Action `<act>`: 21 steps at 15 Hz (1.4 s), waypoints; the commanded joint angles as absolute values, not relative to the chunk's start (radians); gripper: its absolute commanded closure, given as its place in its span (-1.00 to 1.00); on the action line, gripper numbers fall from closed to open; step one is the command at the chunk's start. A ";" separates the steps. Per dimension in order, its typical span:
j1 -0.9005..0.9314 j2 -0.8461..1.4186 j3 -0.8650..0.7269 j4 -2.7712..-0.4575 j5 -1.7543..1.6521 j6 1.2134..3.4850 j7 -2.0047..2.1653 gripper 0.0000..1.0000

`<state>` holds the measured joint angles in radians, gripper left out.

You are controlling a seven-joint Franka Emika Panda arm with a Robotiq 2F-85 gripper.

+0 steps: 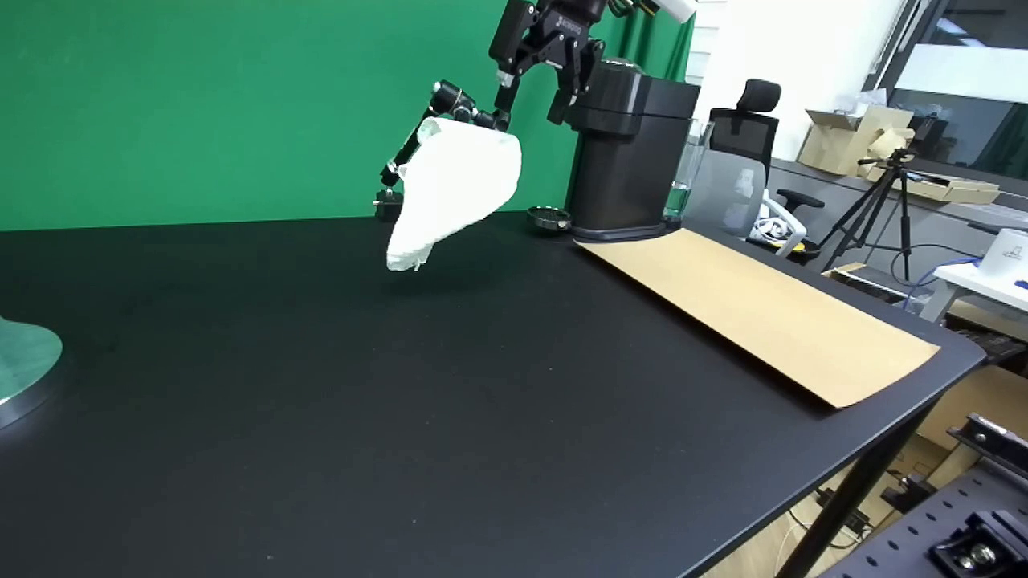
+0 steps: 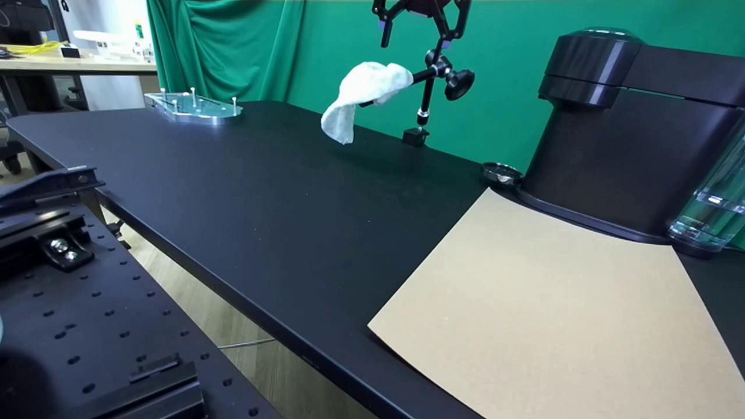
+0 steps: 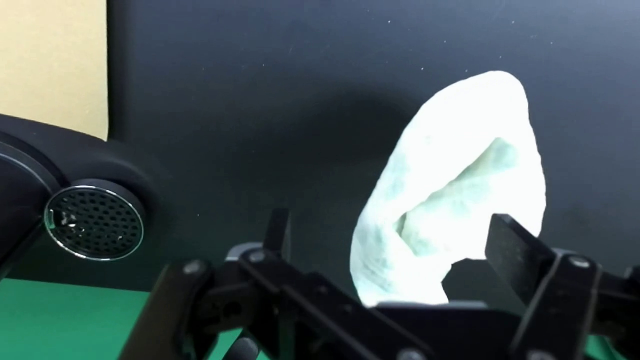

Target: Put the towel on the table

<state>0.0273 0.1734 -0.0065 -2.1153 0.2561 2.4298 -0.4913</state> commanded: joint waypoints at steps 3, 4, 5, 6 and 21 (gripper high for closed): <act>0.000 0.252 0.028 -2.029 0.199 2.378 -0.438 -0.79; -0.003 0.260 0.033 -2.023 0.199 2.377 -0.440 -0.46; -0.004 0.268 0.037 -2.017 0.196 2.375 -0.439 -0.34; -0.005 0.274 0.041 -2.011 0.191 2.373 -0.435 -0.19; -0.019 0.183 0.055 -2.062 0.214 2.319 -0.377 0.99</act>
